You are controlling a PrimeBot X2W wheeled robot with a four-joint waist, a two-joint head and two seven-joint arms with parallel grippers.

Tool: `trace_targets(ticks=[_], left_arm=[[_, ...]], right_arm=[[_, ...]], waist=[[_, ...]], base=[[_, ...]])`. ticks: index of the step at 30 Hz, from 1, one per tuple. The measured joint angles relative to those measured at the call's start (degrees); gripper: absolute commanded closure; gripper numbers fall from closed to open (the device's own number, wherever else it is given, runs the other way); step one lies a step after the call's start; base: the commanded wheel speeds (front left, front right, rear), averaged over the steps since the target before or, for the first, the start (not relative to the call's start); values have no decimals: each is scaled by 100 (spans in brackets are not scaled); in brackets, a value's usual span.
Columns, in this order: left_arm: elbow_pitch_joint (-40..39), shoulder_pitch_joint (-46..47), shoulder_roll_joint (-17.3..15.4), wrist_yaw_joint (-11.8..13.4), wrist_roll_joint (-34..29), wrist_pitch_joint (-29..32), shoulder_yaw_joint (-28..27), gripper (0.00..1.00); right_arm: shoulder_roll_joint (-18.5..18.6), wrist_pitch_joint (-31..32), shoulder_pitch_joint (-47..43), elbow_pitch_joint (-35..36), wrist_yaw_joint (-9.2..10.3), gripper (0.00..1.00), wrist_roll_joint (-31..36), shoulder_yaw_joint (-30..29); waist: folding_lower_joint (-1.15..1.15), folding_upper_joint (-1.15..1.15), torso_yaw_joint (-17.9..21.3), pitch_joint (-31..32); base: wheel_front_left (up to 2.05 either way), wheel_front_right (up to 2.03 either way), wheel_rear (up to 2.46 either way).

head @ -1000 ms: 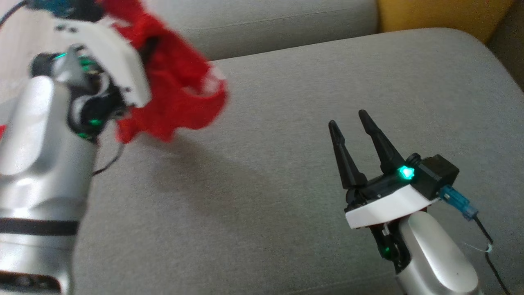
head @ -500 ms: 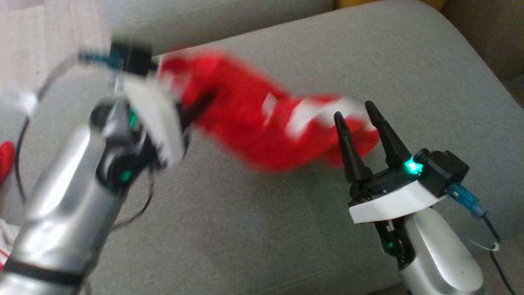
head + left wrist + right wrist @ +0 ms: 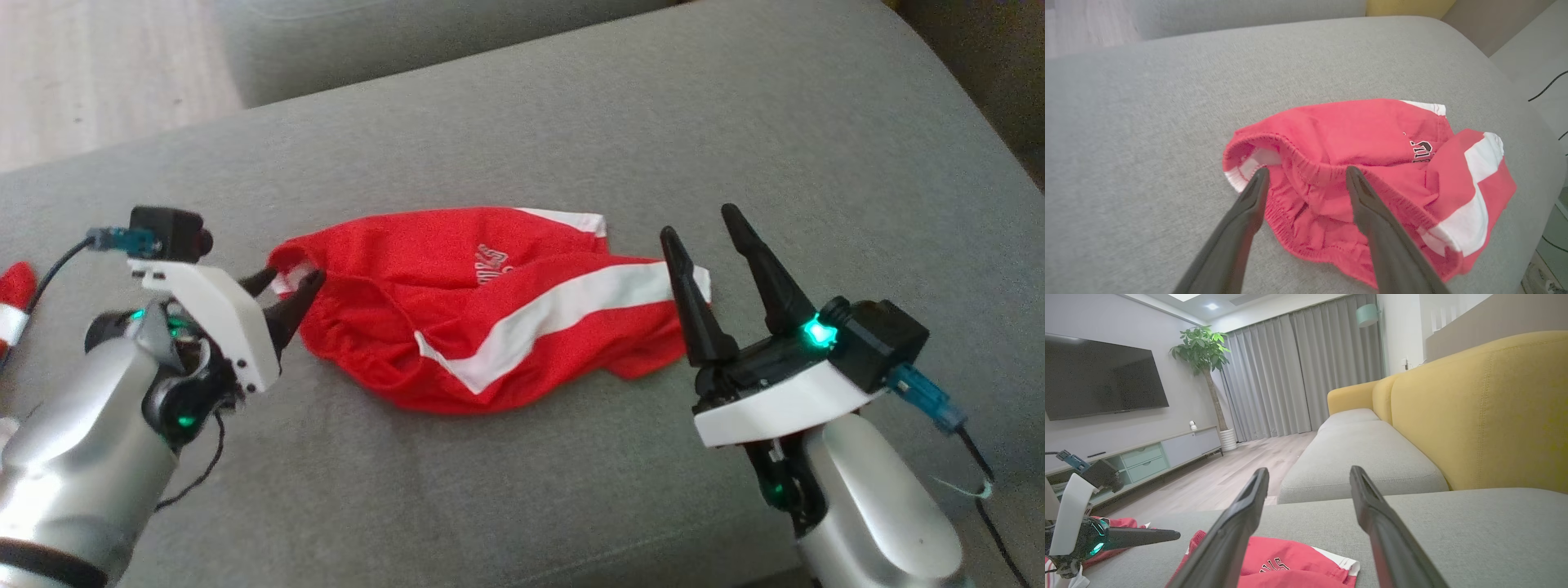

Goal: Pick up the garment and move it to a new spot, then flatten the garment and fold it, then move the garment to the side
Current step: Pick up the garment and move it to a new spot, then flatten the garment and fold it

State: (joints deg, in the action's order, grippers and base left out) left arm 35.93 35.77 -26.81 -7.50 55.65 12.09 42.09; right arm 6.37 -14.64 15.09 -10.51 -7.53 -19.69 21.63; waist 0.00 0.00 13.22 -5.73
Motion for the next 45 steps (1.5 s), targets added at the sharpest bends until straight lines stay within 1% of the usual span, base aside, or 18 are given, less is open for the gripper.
trace_targets(ticks=[3,6,8,9,11,13,15,18,20,22,24,26,27,28,31,36,45], left_arm=[[48,193,-36,-2,-216,-300,194,0],[36,249,-58,16,-398,-791,182,0],[-105,240,-73,218,-575,-1154,160,0],[-227,232,-80,375,-627,-1346,127,0],[-527,188,-133,810,-851,-1770,54,0],[-860,31,-175,1245,-909,-2167,-176,0],[-1236,-276,-243,1619,-976,-2406,-265,0],[-1857,-988,-268,2212,-1170,-2603,-472,0],[-2297,-1506,-271,2521,-1263,-2631,-705,0],[-2814,-1998,-240,2775,-1413,-2635,-1013,0],[-3308,-2463,-101,2931,-1590,-2639,-1394,0],[-3645,-2905,151,2950,-1634,-2639,-1738,0],[-3741,-3111,283,2921,-1647,-2639,-1857,0],[-3794,-3284,389,2862,-1726,-2639,-1929,0],[-3784,-3618,573,2668,-2004,-2639,-2076,0],[-3782,-3674,876,2465,-2480,-2639,-2272,0],[-3669,-3679,1185,2141,-2964,-2639,-2577,0]], right_arm=[[26,0,-14,-20,0,0,0,-63],[78,0,-23,-29,0,0,1,-147],[135,0,-63,-48,0,0,1,-220],[154,0,-83,-51,0,0,2,-276],[167,0,-117,-47,0,0,8,-412],[170,0,-199,-44,0,0,26,-526],[186,0,-310,-45,0,0,77,-623],[196,0,-488,-55,0,0,105,-751],[200,0,-567,-64,0,0,126,-800],[200,0,-606,-62,0,0,167,-861],[199,0,-645,-64,0,0,207,-917],[190,0,-667,-65,0,0,214,-1001],[182,0,-689,-67,0,0,213,-1069],[185,0,-725,-74,0,0,213,-1120],[177,0,-835,-92,0,0,213,-1129],[179,0,-873,-104,0,0,213,-1131],[165,0,-873,-164,0,0,286,-1272]], waist=[[0,0,-186,74],[0,0,-363,200],[0,0,-474,302],[0,0,-533,345],[0,0,-652,420],[0,0,-758,487],[0,0,-853,546],[0,0,-973,605],[0,0,-1030,634],[0,0,-1062,647],[0,0,-1072,651],[0,0,-1083,648],[0,0,-1099,641],[0,0,-1120,633],[0,0,-1155,619],[0,0,-1181,630],[0,0,-1115,622]], base=[[0,0,0],[0,0,0],[0,0,0],[0,0,0],[0,0,0],[0,0,0],[0,0,0],[0,0,0],[0,0,0],[0,0,0],[0,0,0],[0,0,0],[0,0,0],[0,0,0],[0,0,0],[0,0,0],[0,0,0]])
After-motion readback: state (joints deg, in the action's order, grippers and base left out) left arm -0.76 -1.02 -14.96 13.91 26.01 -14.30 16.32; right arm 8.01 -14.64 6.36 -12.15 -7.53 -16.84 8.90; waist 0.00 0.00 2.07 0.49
